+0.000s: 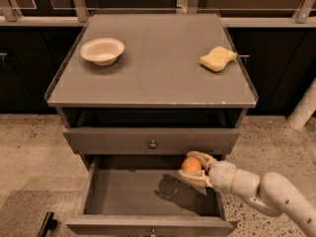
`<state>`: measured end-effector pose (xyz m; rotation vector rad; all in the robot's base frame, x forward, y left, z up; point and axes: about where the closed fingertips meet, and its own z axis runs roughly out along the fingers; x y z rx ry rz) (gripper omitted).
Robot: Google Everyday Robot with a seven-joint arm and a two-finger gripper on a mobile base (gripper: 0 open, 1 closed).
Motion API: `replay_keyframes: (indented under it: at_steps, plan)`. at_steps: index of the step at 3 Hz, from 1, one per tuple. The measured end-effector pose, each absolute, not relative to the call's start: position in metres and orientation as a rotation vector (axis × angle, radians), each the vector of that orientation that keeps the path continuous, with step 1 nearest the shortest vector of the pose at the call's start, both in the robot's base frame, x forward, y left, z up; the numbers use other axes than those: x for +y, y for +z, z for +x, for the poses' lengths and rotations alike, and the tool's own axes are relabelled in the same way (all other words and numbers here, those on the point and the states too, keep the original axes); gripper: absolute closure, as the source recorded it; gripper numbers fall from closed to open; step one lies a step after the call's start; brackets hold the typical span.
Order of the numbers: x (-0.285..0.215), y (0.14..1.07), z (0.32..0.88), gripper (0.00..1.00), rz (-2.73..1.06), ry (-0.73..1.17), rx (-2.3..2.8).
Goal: Pick orange from middle drawer and place on counter
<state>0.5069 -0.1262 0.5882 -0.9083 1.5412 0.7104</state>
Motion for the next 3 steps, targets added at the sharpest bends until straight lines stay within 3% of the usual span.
replay_keyframes:
  at_steps: [3]
  plan:
    - [-0.149,0.788,0.521,1.0,-1.043,0.481,1.561]
